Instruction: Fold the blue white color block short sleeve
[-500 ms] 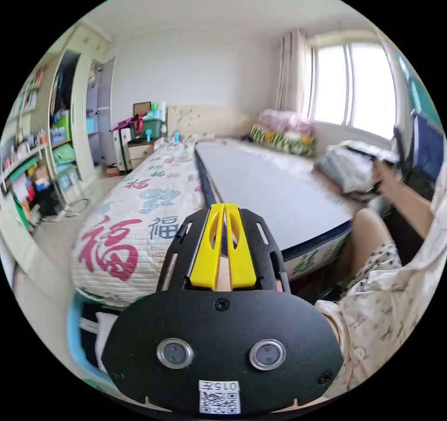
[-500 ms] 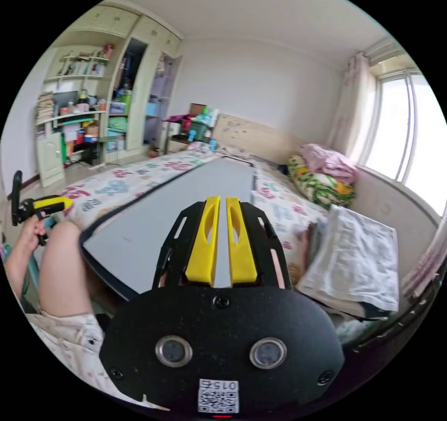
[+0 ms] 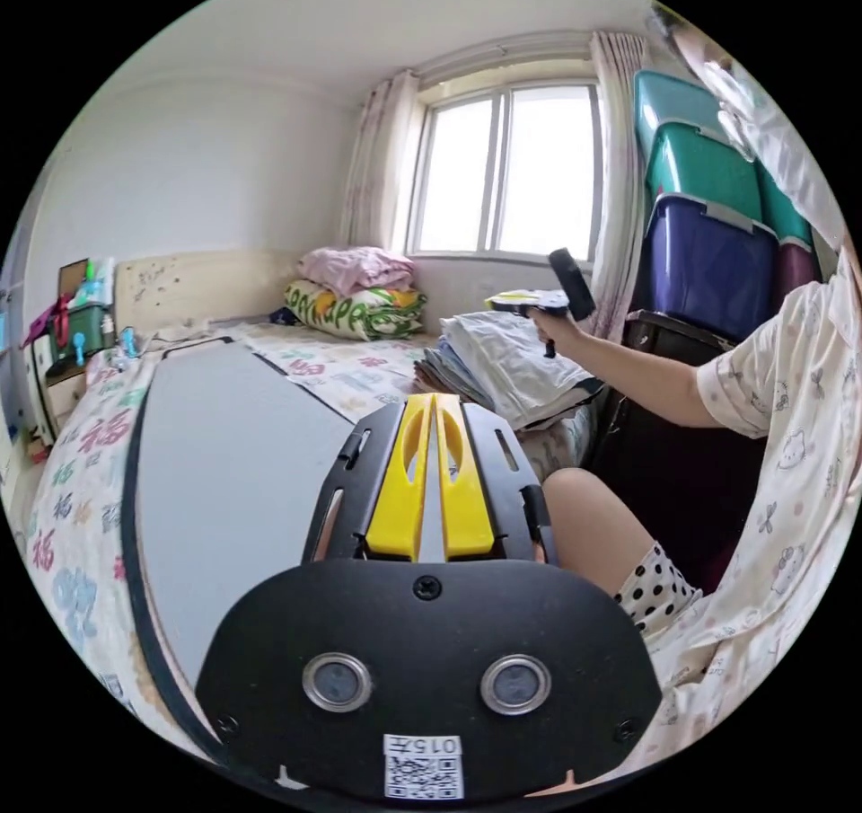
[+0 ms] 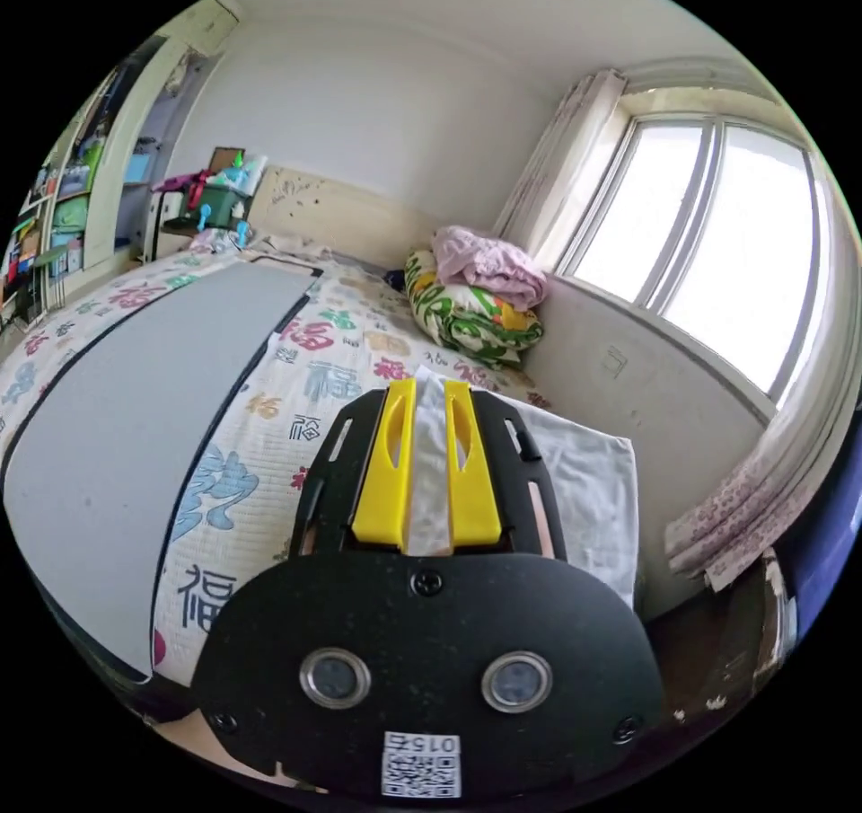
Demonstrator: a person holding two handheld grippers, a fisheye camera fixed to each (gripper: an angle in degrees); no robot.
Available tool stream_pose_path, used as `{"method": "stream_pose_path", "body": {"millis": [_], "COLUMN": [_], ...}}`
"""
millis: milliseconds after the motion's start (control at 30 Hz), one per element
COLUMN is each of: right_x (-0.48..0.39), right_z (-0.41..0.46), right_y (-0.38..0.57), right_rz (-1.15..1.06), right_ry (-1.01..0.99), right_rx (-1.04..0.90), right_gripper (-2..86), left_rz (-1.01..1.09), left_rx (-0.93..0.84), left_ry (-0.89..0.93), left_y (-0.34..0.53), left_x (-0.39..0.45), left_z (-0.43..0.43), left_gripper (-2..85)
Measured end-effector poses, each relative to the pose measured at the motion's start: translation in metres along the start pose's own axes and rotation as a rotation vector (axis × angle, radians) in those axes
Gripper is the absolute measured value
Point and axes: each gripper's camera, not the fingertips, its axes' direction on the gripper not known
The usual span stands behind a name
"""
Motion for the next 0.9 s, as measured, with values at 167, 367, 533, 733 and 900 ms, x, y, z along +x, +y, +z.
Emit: {"method": "stream_pose_path", "body": {"millis": [167, 367, 533, 733, 900], "right_x": [0.058, 0.176, 0.286, 0.389, 0.427], "right_z": [0.106, 0.122, 0.117, 0.126, 0.118], "right_y": [-0.05, -0.042, -0.014, 0.024, 0.033], "right_rz": [-0.108, 0.077, 0.313, 0.535, 0.537], "right_ry": [0.013, -0.234, -0.545, -0.842, -0.858], "right_rx": [-0.235, -0.198, -0.043, 0.118, 0.18], "right_gripper": [10.8, 5.2, 4.3, 3.8, 3.5], "left_rz": [-0.023, 0.116, 0.056, 0.04, 0.027], "left_rx": [-0.128, -0.158, -0.162, -0.203, -0.174], "left_ry": [0.175, 0.163, 0.227, 0.352, 0.367], "left_y": [-0.097, -0.197, -0.278, -0.333, -0.341], "left_x": [-0.015, -0.017, -0.031, -0.023, -0.026], "left_z": [0.105, 0.186, 0.257, 0.344, 0.379], "left_gripper": [10.1, 9.6, 10.2, 9.7, 9.8]}}
